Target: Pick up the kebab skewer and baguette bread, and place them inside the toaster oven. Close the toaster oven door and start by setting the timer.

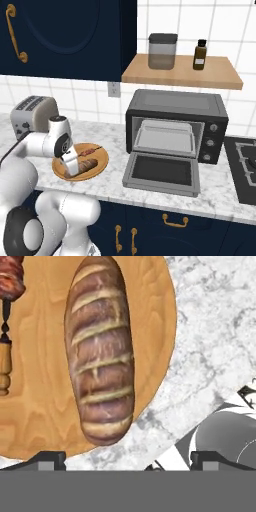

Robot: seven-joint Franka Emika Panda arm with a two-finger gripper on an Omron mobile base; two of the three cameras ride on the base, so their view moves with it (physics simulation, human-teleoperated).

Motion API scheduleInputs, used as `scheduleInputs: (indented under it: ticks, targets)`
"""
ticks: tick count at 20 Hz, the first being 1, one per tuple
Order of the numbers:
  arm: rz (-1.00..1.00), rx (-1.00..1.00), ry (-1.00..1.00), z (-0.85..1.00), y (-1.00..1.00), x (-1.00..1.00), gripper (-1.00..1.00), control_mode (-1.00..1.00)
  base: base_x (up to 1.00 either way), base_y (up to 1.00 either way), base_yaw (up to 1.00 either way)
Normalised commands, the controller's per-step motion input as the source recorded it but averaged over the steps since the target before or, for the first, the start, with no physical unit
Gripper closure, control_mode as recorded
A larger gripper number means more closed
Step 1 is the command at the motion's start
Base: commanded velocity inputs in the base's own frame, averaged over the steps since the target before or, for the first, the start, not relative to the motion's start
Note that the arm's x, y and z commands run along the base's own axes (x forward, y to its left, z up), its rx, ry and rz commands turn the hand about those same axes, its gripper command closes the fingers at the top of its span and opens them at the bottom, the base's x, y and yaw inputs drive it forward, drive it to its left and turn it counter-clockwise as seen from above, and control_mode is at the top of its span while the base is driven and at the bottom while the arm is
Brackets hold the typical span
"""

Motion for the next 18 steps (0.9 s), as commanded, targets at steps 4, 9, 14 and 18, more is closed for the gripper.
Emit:
scheduleInputs:
  ticks: [4, 9, 14, 18]
  targets:
    - [0.00, 0.00, 0.06, -0.58, 0.18, 0.14, -1.00, -1.00, 0.00, 0.00, 0.00]
    - [0.00, 0.00, 0.02, -0.31, 0.01, 0.24, -1.00, -1.00, 0.00, 0.00, 0.00]
    - [0.00, 0.00, 0.02, -0.14, 0.00, 0.26, -1.00, -1.00, 0.00, 0.00, 0.00]
    - [0.00, 0.00, 0.05, -0.12, 0.00, 0.10, 1.00, -1.00, 0.00, 0.00, 0.00]
